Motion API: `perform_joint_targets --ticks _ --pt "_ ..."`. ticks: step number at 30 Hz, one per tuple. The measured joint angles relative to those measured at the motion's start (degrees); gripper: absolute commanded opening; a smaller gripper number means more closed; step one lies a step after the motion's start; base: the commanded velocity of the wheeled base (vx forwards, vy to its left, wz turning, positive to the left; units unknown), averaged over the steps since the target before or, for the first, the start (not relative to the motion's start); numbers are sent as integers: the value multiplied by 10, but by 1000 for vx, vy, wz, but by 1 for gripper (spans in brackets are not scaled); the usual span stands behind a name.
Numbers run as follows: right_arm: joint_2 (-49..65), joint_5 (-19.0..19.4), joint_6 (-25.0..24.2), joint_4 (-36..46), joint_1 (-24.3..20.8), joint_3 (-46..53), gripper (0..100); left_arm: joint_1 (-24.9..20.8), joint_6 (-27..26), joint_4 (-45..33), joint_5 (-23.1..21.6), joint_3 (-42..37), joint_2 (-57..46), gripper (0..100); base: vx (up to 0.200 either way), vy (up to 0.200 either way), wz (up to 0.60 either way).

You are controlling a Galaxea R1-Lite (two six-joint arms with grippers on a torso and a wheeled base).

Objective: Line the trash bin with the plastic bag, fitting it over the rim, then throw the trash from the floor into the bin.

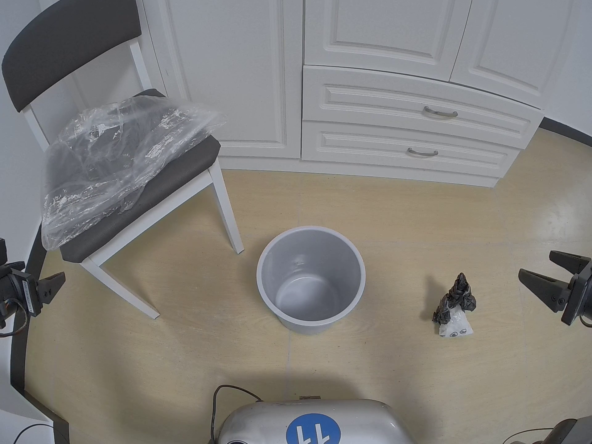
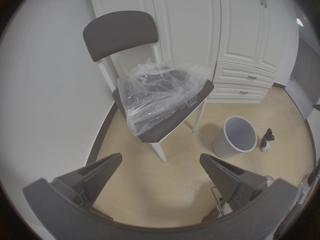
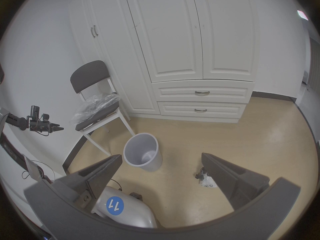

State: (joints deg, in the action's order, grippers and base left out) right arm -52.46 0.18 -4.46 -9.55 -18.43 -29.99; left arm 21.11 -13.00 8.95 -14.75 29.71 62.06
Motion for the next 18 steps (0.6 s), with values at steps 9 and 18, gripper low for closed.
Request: perform_joint_targets --ticks 9,18 --pt "-13 -14 -34 -26 -9 -3 100 55 -29 11 -15 -3 27 100 0 0 0" --pt "-38 -41 -53 -64 -10 -6 100 120 -51 70 -161 -7 75 100 0 0 0"
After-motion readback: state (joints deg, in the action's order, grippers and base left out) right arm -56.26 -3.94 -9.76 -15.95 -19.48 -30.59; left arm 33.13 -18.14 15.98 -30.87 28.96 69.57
